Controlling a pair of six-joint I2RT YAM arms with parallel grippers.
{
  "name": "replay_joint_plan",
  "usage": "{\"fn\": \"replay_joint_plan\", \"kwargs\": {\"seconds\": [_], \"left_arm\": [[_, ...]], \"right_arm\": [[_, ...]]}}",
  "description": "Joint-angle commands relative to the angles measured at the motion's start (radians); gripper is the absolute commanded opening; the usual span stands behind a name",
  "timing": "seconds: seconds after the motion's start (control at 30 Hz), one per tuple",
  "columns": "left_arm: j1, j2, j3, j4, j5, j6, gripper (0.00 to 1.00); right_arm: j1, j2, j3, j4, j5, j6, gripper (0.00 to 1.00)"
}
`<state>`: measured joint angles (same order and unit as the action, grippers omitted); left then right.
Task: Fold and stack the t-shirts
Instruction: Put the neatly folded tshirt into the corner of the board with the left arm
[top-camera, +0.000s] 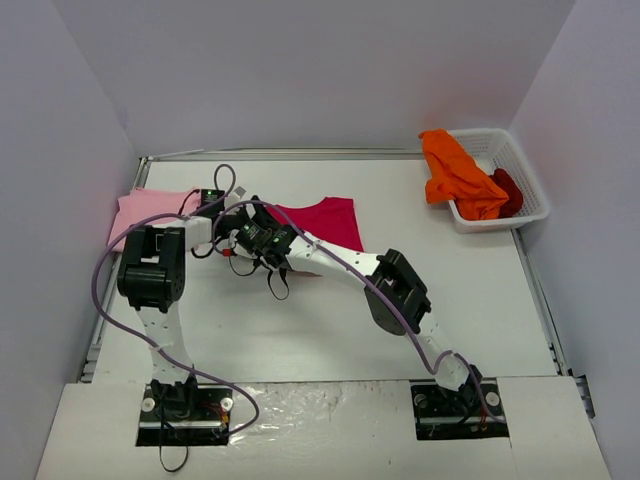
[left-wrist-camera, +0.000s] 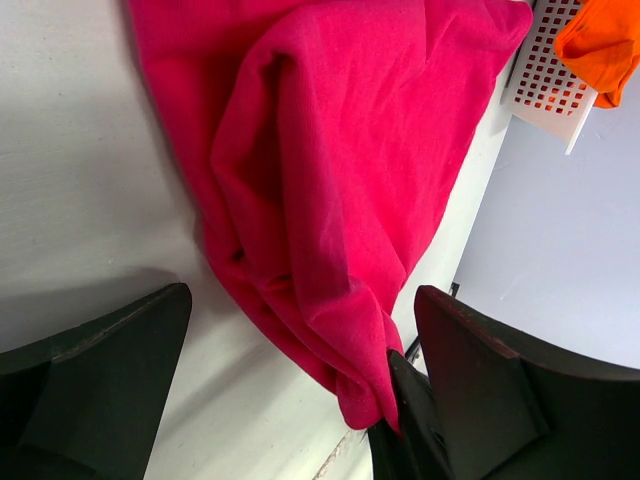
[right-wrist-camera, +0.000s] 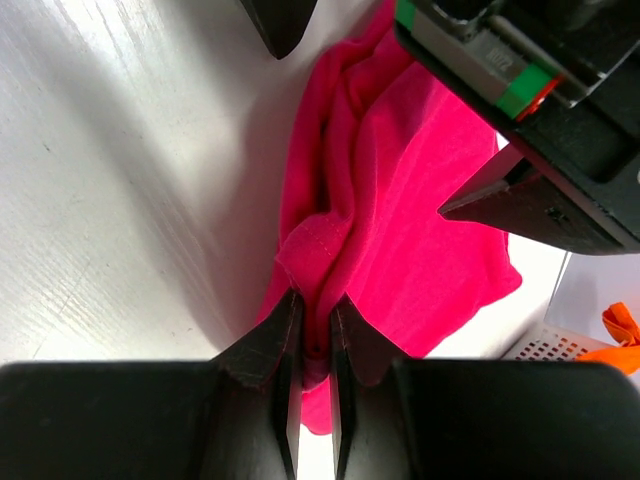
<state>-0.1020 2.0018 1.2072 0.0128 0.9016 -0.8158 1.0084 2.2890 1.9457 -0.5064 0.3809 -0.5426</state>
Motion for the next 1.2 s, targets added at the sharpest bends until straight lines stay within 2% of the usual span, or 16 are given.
{"fn": "replay_joint_plan", "kwargs": {"seconds": [0.0,0.4,0.43,0.8,0.9,1.03,1.1,1.17], "left_arm": [[-0.041,0.029,0.035,0.003,0.003,0.006,0.94],[-0.071,0.064,0.054,0.001,0.016,0.007,0.99],[-0.073,0.068,0.055,0.001,0.020,0.006,0.95],[-0.110,0.117,0.091,0.006,0.049,0.000,0.72],[-0.111,0.120,0.092,0.013,0.062,-0.003,0.59],[-0.111,0.121,0.098,0.036,0.085,-0.014,0.50],[-0.111,0.121,0.100,0.052,0.101,-0.031,0.40],[-0.111,0.120,0.101,0.058,0.103,-0.031,0.36]], "right_arm": [[0.027,-0.023,0.073,0.039,0.007,0.004,0.00],[0.033,-0.013,0.116,0.025,0.015,0.003,0.00],[0.033,-0.011,0.121,0.025,0.015,0.003,0.00],[0.035,0.000,0.144,0.012,0.021,0.000,0.00],[0.036,0.007,0.144,0.011,0.019,0.001,0.00],[0.036,0.015,0.150,0.009,0.015,0.003,0.00],[0.036,0.018,0.151,0.008,0.012,0.003,0.00],[0.036,0.020,0.151,0.006,0.012,0.003,0.00]]}}
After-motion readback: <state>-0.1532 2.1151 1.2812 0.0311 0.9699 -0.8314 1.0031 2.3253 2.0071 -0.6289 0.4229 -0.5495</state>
